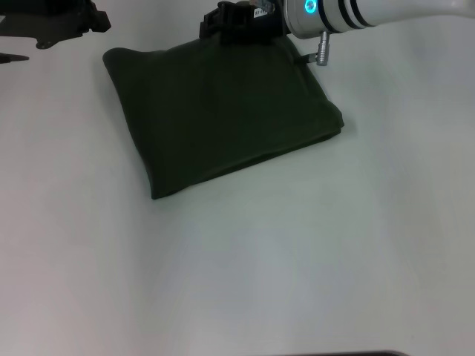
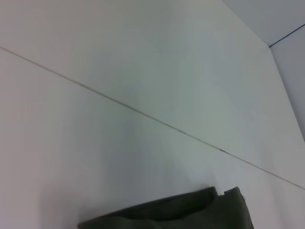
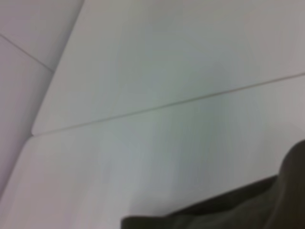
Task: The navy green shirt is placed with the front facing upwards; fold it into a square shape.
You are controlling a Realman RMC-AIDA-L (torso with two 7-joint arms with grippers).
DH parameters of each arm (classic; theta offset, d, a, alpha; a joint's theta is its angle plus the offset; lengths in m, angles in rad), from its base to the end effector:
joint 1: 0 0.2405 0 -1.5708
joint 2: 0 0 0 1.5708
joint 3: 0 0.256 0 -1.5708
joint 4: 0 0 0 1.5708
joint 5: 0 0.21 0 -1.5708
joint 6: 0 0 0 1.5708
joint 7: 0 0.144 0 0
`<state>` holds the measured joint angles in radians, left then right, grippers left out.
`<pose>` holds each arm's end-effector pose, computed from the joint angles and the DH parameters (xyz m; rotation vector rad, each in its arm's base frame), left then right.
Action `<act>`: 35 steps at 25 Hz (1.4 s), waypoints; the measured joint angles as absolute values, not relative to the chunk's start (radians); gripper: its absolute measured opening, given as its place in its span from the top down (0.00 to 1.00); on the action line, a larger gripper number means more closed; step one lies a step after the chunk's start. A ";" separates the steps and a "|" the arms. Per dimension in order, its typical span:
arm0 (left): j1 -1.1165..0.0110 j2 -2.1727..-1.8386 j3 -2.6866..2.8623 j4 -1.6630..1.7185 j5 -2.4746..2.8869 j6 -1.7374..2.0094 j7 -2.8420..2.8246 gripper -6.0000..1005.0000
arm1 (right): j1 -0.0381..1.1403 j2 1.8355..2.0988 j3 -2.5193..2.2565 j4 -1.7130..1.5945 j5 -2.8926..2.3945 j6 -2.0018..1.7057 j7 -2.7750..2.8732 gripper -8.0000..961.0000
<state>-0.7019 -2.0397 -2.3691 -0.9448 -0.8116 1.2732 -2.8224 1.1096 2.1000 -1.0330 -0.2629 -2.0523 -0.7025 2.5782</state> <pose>-0.2268 0.4215 0.0563 -1.9534 -1.8172 -0.5023 0.1404 0.4576 -0.0931 -2.1394 1.6683 0.4301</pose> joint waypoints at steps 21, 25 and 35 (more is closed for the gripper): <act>-0.696 -2.044 -2.368 -0.940 -0.811 1.247 -2.815 0.99 | 1.115 2.101 -1.071 -0.219 -1.965 -0.665 2.517 0.92; -0.696 -2.046 -2.368 -0.940 -0.811 1.247 -2.815 0.99 | 1.108 2.101 -1.069 -0.217 -1.962 -0.637 2.517 0.91; -0.698 -2.052 -2.369 -0.940 -0.811 1.236 -2.815 0.99 | 1.112 2.096 -1.093 -0.191 -1.970 -0.617 2.521 0.91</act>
<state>-0.6979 -2.0519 -2.3687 -0.9404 -0.8114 1.2355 -2.8147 1.1119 2.0957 -1.0925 -0.1907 -1.9702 -0.6171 2.5214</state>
